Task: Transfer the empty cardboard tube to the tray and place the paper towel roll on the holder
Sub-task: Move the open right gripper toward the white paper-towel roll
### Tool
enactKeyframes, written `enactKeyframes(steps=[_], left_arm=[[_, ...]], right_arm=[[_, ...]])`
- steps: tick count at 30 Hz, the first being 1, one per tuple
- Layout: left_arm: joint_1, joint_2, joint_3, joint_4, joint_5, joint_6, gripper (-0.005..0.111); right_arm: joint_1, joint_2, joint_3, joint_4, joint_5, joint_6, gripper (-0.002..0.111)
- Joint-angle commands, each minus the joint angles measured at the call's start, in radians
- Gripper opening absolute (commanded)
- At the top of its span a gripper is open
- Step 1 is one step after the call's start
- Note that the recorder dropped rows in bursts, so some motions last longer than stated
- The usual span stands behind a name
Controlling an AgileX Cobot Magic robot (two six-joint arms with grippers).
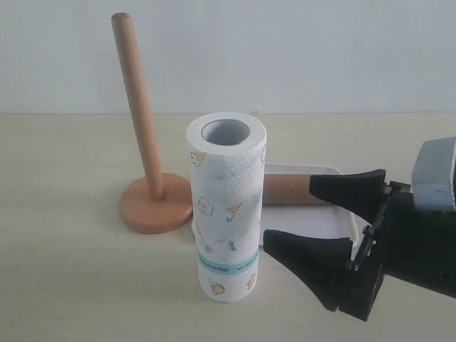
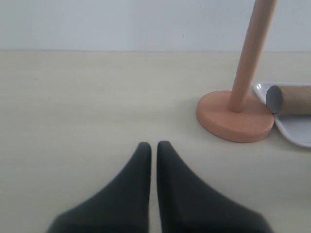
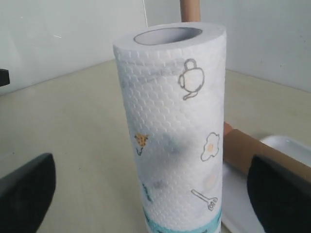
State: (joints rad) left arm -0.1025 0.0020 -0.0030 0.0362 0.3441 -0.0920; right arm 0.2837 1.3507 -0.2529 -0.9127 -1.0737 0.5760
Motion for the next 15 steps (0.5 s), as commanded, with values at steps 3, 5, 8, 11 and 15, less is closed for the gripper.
enactKeyframes(steps=[3, 5, 8, 11, 15], left_arm=[[0.003, -0.002, 0.003, 0.007, 0.0, 0.005, 0.004], [0.003, -0.002, 0.003, 0.007, 0.0, 0.005, 0.004], [0.003, -0.002, 0.003, 0.007, 0.0, 0.005, 0.004], [0.003, -0.002, 0.003, 0.007, 0.0, 0.005, 0.004], [0.003, -0.002, 0.003, 0.007, 0.0, 0.005, 0.004]], right_arm=[[0.149, 0.076, -0.042, 0.143, 0.029, -0.161, 0.101], [0.21, 0.129, -0.065, 0.258, 0.054, -0.268, 0.101], [0.251, 0.195, -0.1, 0.353, 0.051, -0.322, 0.101], [0.265, 0.252, -0.143, 0.359, 0.051, -0.317, 0.101], [0.275, 0.33, -0.204, 0.35, 0.049, -0.303, 0.101]])
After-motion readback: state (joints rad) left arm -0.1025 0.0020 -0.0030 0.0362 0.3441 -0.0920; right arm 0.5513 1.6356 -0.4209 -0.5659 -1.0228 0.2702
